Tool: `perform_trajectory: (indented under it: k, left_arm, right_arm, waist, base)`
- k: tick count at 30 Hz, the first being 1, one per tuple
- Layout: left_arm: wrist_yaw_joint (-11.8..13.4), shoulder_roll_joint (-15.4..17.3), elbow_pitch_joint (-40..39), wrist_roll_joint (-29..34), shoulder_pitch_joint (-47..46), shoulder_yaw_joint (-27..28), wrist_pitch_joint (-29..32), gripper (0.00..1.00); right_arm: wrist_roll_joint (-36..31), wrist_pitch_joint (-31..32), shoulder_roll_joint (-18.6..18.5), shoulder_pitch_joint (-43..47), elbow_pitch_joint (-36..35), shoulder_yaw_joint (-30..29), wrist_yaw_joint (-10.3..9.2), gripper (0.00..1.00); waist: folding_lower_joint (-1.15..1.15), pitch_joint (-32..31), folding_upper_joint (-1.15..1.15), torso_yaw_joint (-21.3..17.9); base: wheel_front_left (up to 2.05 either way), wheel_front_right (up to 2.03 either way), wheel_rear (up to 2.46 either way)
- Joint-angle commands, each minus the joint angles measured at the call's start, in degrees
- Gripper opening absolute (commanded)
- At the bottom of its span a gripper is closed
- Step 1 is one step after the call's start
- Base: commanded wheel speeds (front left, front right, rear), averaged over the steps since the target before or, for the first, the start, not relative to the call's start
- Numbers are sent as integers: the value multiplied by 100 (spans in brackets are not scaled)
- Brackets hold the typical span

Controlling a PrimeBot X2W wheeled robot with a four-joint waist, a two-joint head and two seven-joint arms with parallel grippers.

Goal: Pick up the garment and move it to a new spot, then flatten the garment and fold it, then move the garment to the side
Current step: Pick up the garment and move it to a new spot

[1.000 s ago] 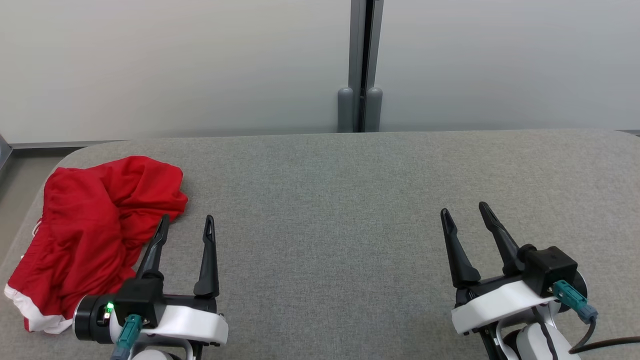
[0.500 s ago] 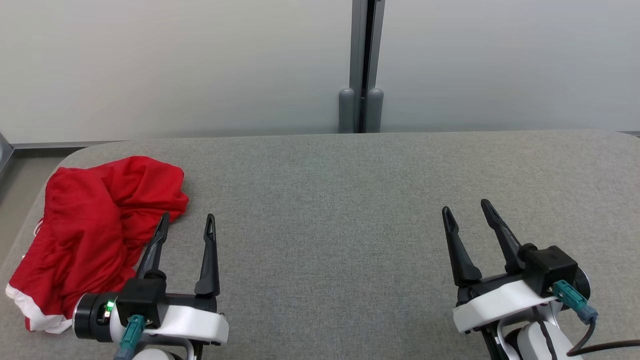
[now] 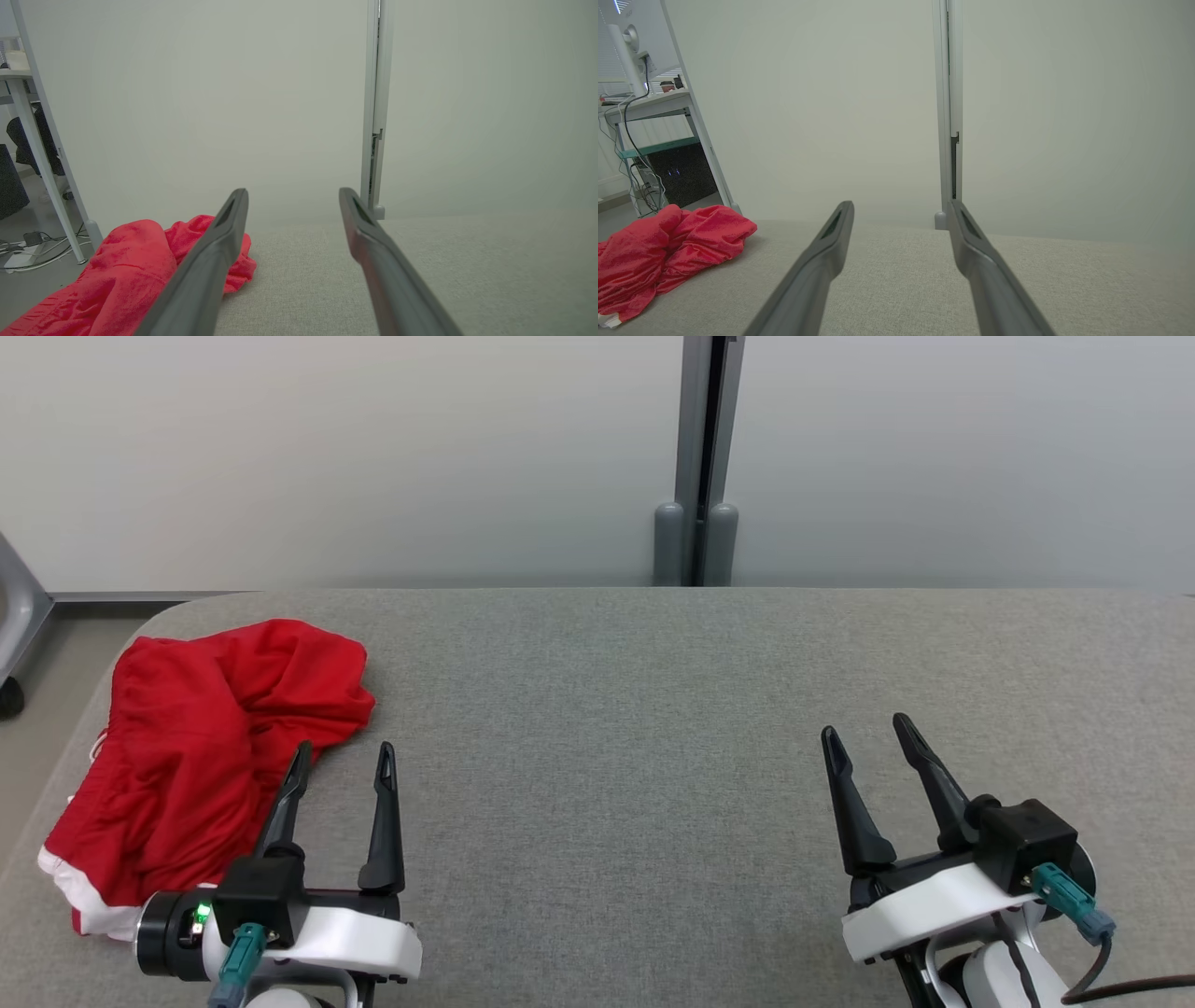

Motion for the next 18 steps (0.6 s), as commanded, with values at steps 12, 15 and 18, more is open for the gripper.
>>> perform_trajectory:
  k: [12, 15, 18]
  left_arm:
    - [72, 27, 30, -109, 45, 217, -2, 100]
    - [68, 28, 33, -115, 81, 264, -2, 100]
    - [68, 26, 33, -114, 117, 304, -3, 100]
  right_arm:
    - [98, -31, -34, 163, -62, -119, 12, 100]
    - [160, -31, -35, 209, -63, -73, 12, 100]
    - [210, -31, -36, 225, -58, -54, 12, 100]
  waist:
    - [0, -46, 0, 806]
    - [0, -65, 0, 1048]
    - [0, -85, 0, 1287]
  base:
    - [0, 0, 0]
    - [0, 0, 0]
    - [0, 0, 0]
